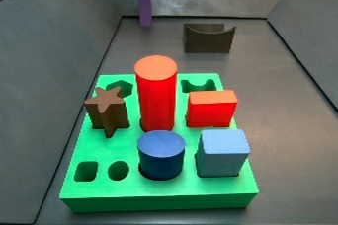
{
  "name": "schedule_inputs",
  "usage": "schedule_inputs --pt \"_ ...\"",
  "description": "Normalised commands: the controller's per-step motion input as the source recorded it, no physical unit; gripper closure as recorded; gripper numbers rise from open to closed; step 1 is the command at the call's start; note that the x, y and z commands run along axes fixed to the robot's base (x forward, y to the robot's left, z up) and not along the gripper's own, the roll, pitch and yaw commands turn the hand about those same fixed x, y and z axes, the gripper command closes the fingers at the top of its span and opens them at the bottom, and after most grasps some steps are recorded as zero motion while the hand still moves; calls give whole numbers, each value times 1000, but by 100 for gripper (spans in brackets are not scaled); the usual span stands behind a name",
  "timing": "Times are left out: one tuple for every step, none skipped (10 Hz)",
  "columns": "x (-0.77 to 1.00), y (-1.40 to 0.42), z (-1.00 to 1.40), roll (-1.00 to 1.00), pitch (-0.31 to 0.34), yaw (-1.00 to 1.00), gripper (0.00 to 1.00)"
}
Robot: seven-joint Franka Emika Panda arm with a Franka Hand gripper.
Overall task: Pick up the arch object. Move up. Rotate the arch object. Move to above the board. Insert the arch object.
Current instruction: Pick up the arch object.
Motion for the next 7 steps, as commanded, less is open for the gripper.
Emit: schedule_inputs --pt "-54 0 0 0 0 0 0" --pt "-589 360 -220 61 -76 -189 0" --pt "-894 657 -129 64 -70 0 0" --pt "-757 720 -11 91 -13 0 0" --pt "-560 843 0 39 0 26 0" --pt "-337 906 34 -23 0 60 0" --pt "-263 871 0 -53 0 129 0"
